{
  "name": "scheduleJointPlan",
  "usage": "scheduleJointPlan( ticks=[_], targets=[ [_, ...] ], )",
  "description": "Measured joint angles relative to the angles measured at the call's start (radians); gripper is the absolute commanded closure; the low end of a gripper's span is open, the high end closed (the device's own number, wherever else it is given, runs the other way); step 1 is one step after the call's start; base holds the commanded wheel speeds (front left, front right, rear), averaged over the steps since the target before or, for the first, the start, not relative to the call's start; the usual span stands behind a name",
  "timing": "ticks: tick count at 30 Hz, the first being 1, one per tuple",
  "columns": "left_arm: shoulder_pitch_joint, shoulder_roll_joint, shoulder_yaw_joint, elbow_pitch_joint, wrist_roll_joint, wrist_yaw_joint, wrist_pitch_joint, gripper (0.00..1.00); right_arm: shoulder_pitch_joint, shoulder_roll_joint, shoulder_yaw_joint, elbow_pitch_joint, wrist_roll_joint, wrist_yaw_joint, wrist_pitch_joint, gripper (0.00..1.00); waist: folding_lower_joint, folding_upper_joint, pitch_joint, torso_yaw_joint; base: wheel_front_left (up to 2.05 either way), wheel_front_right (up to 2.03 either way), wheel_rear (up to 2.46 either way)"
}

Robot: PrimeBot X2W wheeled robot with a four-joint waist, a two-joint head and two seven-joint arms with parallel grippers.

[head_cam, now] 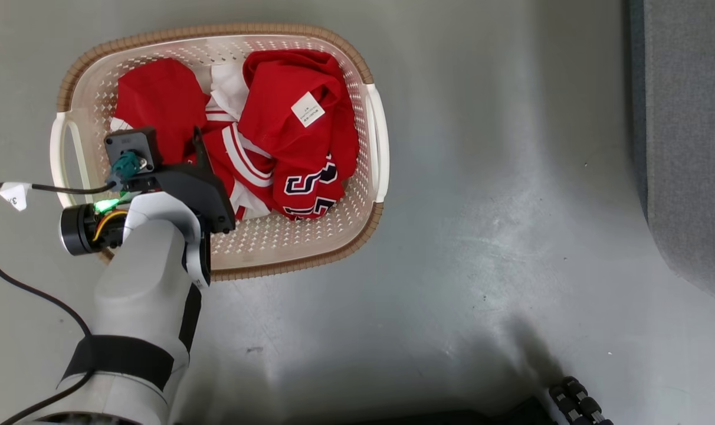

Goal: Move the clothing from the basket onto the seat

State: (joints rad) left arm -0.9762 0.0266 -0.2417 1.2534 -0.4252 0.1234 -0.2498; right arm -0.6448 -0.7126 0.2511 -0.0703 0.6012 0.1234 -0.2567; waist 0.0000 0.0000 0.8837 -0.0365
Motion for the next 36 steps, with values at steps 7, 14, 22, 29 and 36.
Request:
scheduleJointPlan(
  ticks=[7, 14, 22, 29, 36],
  targets=[
    [-0.061, -0.002, 0.054, 0.026, 0.070, 0.000, 0.000, 0.00, 0.008, -0.010, -0.019, -0.013, 0.000, 0.000, 0.000, 0.00, 0.0000, 0.0000, 0.017, 0.016, 0.00, 0.00, 0.00],
    [-0.082, -0.004, 0.076, 0.033, 0.085, 0.000, 0.000, 0.00, 0.008, -0.011, -0.011, -0.026, 0.001, 0.000, 0.000, 0.00, 0.0001, 0.0000, 0.029, 0.029, 0.00, 0.00, 0.00],
    [-0.082, -0.004, 0.082, 0.035, 0.107, 0.000, 0.000, 0.00, -0.001, -0.008, 0.000, -0.029, 0.016, 0.000, 0.000, 0.00, 0.0000, 0.0000, 0.032, 0.021, 0.00, 0.00, 0.00],
    [-0.081, -0.004, 0.095, 0.036, 0.107, 0.000, 0.000, 0.00, -0.007, -0.002, 0.009, -0.025, 0.021, 0.000, 0.000, 0.00, 0.0000, 0.0000, 0.036, 0.008, 0.00, 0.00, 0.00],
    [-0.078, -0.004, 0.107, 0.037, 0.107, 0.000, 0.000, 0.00, -0.021, 0.000, 0.014, -0.020, 0.025, 0.000, 0.000, 0.00, 0.0000, 0.0000, 0.036, -0.004, 0.00, 0.00, 0.00]
  ],
)
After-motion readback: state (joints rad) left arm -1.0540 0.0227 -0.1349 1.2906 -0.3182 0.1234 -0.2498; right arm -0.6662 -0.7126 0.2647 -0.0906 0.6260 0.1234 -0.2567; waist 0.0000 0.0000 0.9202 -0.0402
